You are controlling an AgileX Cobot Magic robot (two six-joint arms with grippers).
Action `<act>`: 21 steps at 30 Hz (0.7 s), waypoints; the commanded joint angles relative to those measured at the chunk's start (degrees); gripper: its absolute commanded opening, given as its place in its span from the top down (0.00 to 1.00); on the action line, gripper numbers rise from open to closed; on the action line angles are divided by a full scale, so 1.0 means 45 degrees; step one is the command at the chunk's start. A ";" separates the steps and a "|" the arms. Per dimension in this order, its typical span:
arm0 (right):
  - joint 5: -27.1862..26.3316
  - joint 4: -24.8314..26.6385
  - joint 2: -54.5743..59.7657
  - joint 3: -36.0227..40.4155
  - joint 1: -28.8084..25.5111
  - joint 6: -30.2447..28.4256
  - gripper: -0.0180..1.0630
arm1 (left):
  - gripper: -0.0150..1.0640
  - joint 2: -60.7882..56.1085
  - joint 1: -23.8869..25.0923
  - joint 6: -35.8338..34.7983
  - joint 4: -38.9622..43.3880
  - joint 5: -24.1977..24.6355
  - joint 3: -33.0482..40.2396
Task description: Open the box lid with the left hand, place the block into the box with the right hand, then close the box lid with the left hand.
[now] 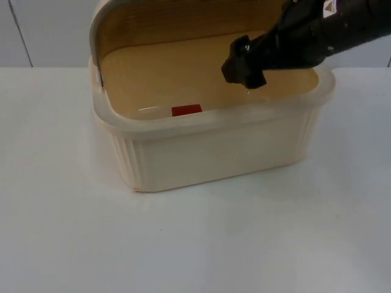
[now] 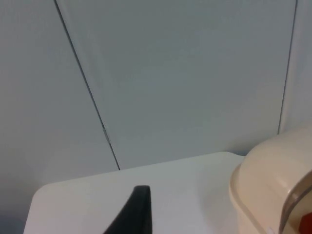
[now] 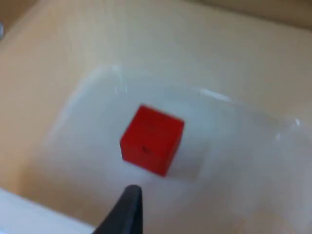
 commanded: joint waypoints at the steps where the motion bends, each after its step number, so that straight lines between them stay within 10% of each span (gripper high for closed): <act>1: 0.0745 -0.0032 -0.0587 -0.0050 0.0024 0.0061 0.02 | 0.02 -0.0060 -0.0061 -0.0029 0.0003 -0.0033 -0.0044; 21: 0.0936 0.0257 -0.6449 -0.0050 0.0024 0.0006 0.02 | 0.02 -0.0060 -0.0061 -0.0029 -0.0048 -0.0036 -0.0044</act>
